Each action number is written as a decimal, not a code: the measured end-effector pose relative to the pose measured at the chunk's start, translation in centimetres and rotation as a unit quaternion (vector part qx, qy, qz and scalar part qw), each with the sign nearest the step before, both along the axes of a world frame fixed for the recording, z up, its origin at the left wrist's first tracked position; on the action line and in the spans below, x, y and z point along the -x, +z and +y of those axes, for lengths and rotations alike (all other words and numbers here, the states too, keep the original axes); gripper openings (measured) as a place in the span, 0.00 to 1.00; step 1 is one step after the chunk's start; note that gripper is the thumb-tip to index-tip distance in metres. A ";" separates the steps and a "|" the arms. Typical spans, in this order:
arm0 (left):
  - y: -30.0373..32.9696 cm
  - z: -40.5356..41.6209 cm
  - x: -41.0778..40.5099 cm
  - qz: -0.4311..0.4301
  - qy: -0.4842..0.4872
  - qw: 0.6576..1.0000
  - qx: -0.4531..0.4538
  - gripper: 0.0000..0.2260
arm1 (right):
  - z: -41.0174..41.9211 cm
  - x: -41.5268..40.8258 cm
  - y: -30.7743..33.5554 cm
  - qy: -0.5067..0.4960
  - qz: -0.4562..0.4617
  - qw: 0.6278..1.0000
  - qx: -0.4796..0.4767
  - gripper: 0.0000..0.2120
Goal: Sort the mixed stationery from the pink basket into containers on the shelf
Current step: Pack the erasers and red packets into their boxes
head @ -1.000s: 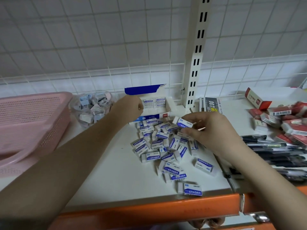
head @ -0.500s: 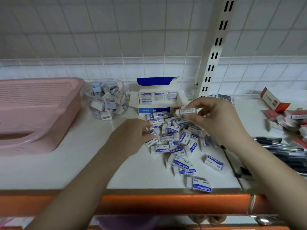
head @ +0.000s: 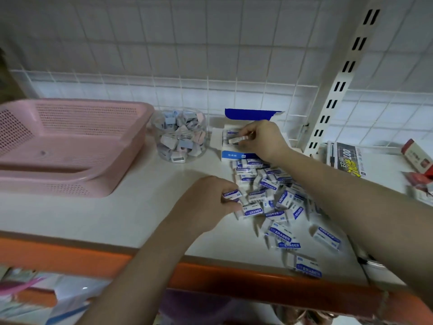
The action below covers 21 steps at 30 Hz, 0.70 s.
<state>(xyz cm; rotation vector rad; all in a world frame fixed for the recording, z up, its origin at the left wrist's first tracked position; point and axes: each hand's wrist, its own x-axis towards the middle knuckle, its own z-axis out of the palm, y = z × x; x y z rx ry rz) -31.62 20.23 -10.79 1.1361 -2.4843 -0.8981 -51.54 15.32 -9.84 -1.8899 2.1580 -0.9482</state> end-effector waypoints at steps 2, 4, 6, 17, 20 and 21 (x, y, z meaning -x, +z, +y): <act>0.0 -0.1 -0.2 -0.004 0.005 1.000 -0.003 0.18 | -0.6 -0.1 -0.3 -0.012 -0.004 1.000 -0.004 0.10; 0.0 -0.1 -0.4 0.001 0.010 1.000 -0.017 0.18 | -1.0 -0.1 -0.4 -0.022 -0.009 1.000 -0.011 0.11; -0.1 -0.1 -0.5 0.020 0.015 0.999 -0.038 0.16 | -1.2 -0.2 -0.3 -0.031 -0.009 0.999 -0.028 0.11; -0.8 -1.2 -1.0 0.084 0.044 0.990 -0.101 0.09 | -1.6 -0.6 -0.1 -0.036 0.015 0.999 -0.033 0.07; -0.2 -2.1 -1.4 0.091 0.050 0.993 -0.059 0.11 | 0.2 -0.4 0.3 -0.008 0.023 1.000 -0.012 0.04; 0.2 -2.5 -1.6 0.093 0.054 0.993 -0.044 0.11 | 1.1 -0.3 0.6 0.002 0.027 1.000 -0.010 0.03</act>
